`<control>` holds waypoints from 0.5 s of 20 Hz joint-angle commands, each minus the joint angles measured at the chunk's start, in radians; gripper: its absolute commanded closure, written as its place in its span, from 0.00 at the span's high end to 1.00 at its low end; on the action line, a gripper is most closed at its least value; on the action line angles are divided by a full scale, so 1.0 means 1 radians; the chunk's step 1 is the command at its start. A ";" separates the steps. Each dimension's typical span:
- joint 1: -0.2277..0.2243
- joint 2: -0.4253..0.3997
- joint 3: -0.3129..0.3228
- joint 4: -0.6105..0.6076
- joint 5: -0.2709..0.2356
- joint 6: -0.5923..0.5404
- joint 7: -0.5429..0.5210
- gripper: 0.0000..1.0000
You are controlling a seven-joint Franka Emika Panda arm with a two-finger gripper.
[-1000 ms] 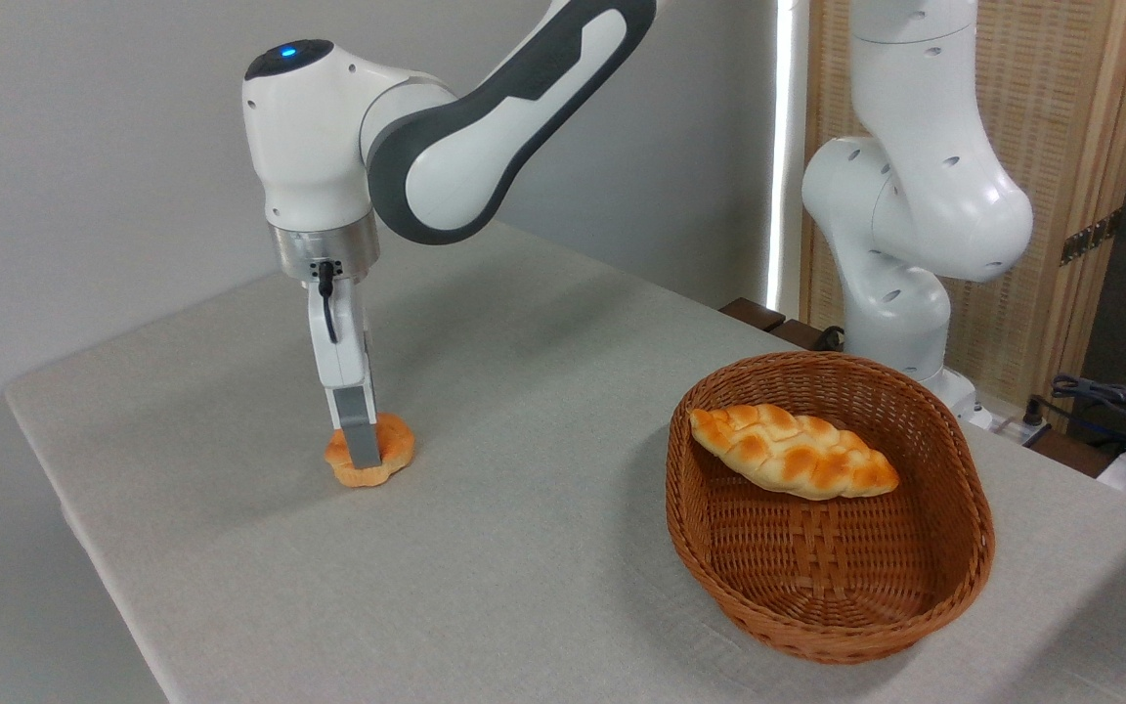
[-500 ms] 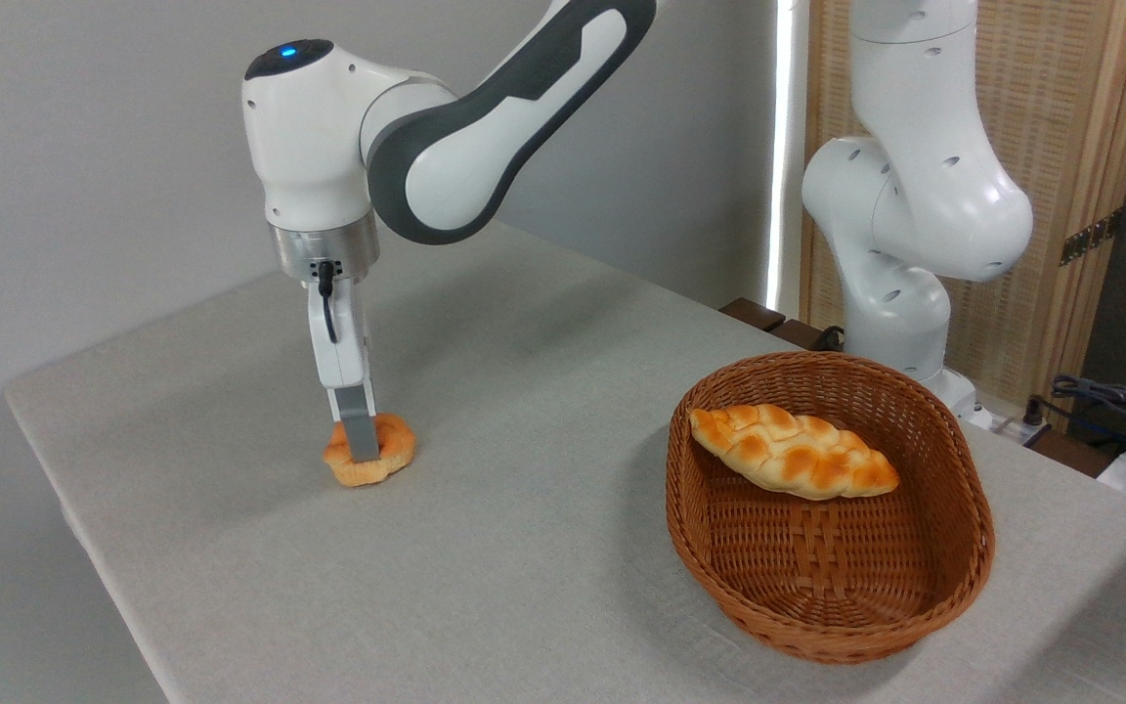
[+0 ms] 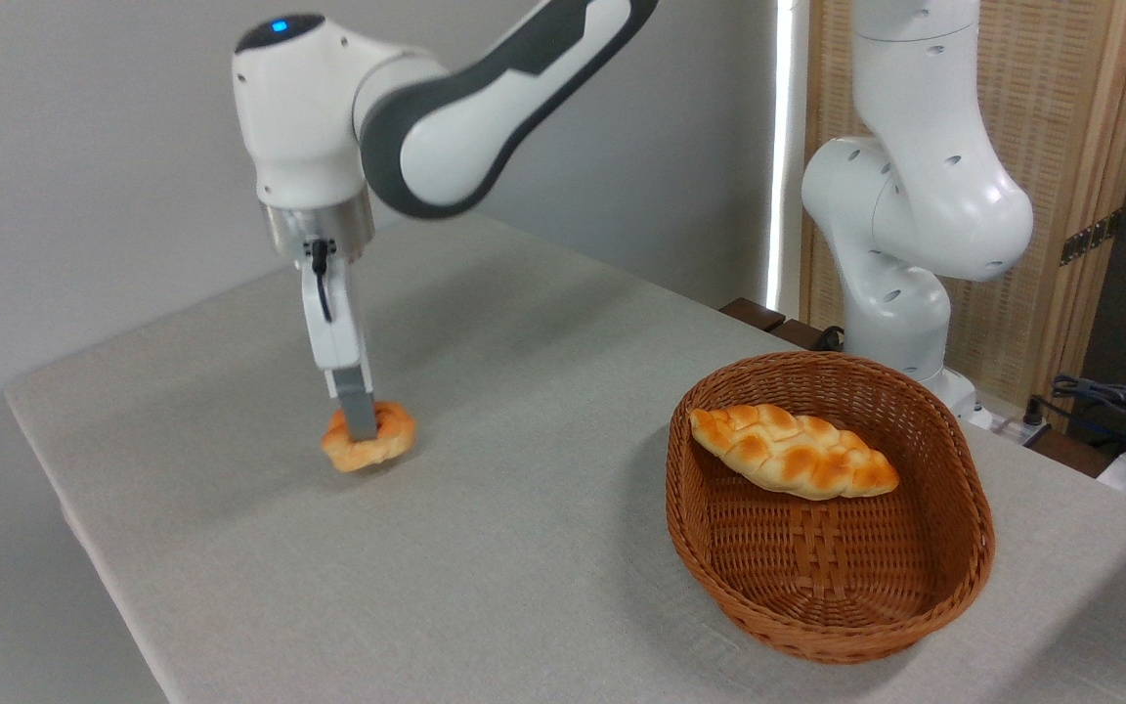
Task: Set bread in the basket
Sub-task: 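Lift the roll and carry it over the wicker basket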
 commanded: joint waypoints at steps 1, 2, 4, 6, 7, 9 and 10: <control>0.062 -0.083 0.007 0.072 -0.019 -0.212 0.017 0.19; 0.079 -0.111 0.019 0.074 -0.024 -0.243 0.018 0.19; 0.084 -0.172 0.066 0.072 -0.022 -0.301 0.068 0.20; 0.085 -0.221 0.137 0.069 -0.019 -0.401 0.240 0.20; 0.096 -0.249 0.175 0.066 -0.016 -0.453 0.341 0.20; 0.108 -0.284 0.259 0.061 -0.013 -0.534 0.527 0.23; 0.107 -0.303 0.305 0.058 -0.009 -0.560 0.600 0.23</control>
